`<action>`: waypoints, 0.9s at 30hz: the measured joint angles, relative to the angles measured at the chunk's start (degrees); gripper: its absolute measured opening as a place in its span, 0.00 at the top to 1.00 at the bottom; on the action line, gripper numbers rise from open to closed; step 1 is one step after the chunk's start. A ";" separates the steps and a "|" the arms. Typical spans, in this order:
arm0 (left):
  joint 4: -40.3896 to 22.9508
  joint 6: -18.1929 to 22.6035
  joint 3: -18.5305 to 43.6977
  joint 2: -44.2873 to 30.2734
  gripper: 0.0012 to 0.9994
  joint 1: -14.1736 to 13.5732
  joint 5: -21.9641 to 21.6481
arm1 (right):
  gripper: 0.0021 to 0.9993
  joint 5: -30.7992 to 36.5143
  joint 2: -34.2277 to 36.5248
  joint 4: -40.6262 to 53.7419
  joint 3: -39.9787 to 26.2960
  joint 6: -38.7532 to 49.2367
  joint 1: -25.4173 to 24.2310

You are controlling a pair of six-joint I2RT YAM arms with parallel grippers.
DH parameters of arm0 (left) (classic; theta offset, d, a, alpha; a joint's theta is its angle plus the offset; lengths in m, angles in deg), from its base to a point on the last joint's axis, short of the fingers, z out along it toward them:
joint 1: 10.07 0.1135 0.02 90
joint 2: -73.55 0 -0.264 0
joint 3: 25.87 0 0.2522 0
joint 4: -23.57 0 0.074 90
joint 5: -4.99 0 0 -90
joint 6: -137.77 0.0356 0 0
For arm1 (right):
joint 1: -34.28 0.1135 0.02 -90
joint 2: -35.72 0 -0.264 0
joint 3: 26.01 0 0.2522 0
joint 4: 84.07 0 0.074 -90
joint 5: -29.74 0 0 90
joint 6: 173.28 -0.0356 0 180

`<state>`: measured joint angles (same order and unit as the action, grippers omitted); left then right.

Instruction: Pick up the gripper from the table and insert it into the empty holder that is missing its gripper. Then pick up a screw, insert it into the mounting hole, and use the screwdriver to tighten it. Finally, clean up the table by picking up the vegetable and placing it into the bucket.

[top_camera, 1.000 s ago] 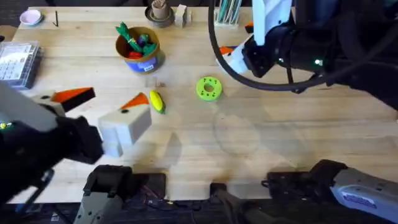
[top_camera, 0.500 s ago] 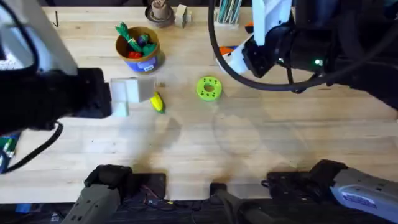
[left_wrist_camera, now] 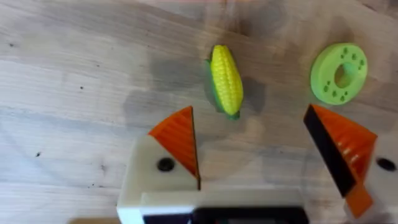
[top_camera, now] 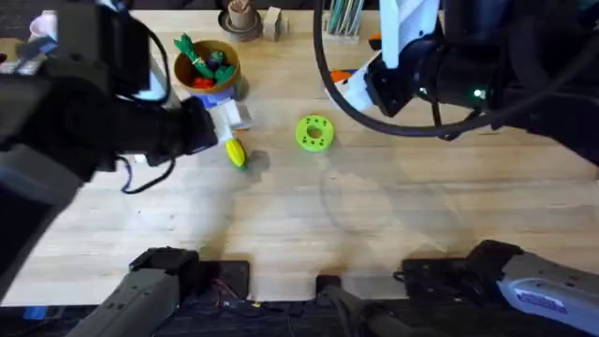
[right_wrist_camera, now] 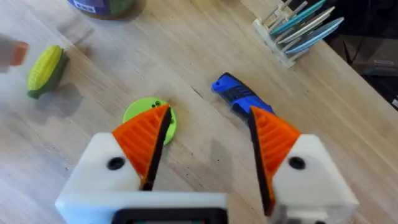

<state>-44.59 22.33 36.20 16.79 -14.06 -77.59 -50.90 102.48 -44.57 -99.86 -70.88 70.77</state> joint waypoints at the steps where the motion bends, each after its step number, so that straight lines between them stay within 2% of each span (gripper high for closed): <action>1: 1.73 -0.91 -1.76 -0.55 0.00 0.00 -0.17 | 0.21 0.00 0.00 0.00 0.00 -0.01 0.00; 5: 7.01 -3.31 -5.96 -4.49 0.00 0.00 -0.88 | 0.21 0.00 0.00 -0.01 0.00 0.00 -0.02; 14: 15.30 -5.00 -6.27 -17.02 0.00 0.00 0.59 | 0.21 0.03 0.00 0.00 0.00 0.01 -1.56; 19: 16.53 -5.01 -6.24 -21.82 0.00 0.02 0.48 | 0.21 0.03 0.00 -0.01 0.00 0.02 -2.45; 25: 16.66 -5.04 -5.64 -23.08 0.00 0.34 -0.01 | 0.21 0.02 0.00 -0.03 0.00 0.02 -3.28; 27: 16.55 -5.09 -5.39 -23.45 0.03 0.35 -0.23 | 0.21 0.01 0.00 -0.07 0.00 0.02 -3.53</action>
<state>-28.04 17.24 30.81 -6.66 -13.71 -77.82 -50.89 102.48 -44.64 -99.86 -70.86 67.25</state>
